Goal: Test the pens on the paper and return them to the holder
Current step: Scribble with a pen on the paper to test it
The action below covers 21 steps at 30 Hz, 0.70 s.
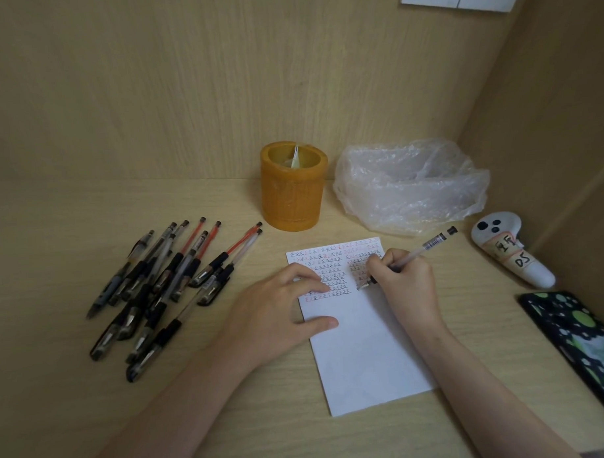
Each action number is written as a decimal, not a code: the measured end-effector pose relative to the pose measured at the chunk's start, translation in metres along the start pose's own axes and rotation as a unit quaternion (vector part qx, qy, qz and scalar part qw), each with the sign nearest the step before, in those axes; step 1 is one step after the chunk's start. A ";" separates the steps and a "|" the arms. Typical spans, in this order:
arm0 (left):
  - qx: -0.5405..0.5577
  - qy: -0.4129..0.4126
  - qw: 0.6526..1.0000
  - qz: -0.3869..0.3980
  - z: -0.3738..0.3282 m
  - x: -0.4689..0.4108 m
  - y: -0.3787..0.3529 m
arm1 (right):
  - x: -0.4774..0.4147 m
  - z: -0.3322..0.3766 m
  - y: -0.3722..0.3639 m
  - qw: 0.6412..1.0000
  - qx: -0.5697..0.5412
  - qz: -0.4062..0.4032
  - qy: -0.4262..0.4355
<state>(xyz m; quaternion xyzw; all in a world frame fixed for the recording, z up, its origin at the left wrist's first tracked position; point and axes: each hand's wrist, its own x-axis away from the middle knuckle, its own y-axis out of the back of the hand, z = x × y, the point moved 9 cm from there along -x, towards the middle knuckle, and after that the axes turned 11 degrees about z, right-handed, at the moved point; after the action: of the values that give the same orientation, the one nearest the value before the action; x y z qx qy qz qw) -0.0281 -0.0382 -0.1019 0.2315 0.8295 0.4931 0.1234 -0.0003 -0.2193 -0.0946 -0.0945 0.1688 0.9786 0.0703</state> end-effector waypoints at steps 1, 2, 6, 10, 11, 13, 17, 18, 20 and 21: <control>0.000 0.000 1.000 0.000 0.000 0.000 0.000 | 0.000 0.001 -0.001 1.000 0.001 0.002 0.001; 0.000 0.000 1.000 0.000 0.000 0.000 0.000 | 0.001 0.001 -0.001 1.000 0.003 0.004 0.002; 0.005 -0.002 1.000 -0.004 0.000 0.000 0.000 | 0.001 0.000 -0.001 1.000 0.002 0.004 -0.003; 0.011 -0.001 1.000 -0.008 0.001 0.001 0.001 | 0.000 -0.001 -0.002 1.000 -0.002 0.004 -0.007; 0.011 0.000 1.000 -0.007 0.001 0.000 0.001 | 0.000 -0.001 -0.002 1.000 0.001 0.005 -0.006; 0.011 0.001 1.000 -0.005 0.001 0.001 0.000 | 0.000 -0.001 -0.002 1.000 0.004 0.005 -0.005; 0.011 0.005 1.000 -0.006 0.002 0.000 0.000 | 0.000 -0.004 -0.001 1.000 0.004 0.008 -0.007; 0.010 0.007 1.000 -0.006 0.002 0.000 0.000 | 0.000 -0.004 -0.001 1.000 0.006 0.008 -0.007; 0.009 0.008 1.000 -0.005 0.003 -0.001 0.000 | 0.000 -0.004 -0.002 1.000 0.010 0.009 -0.006; 0.009 0.007 1.000 -0.004 0.003 -0.001 -0.001 | -0.001 -0.003 -0.002 1.000 0.013 0.008 -0.005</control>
<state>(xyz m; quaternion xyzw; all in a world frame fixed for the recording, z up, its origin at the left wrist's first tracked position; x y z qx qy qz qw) -0.0264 -0.0367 -0.1036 0.2254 0.8357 0.4868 0.1177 0.0010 -0.2187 -0.0980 -0.0874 0.1819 0.9773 0.0646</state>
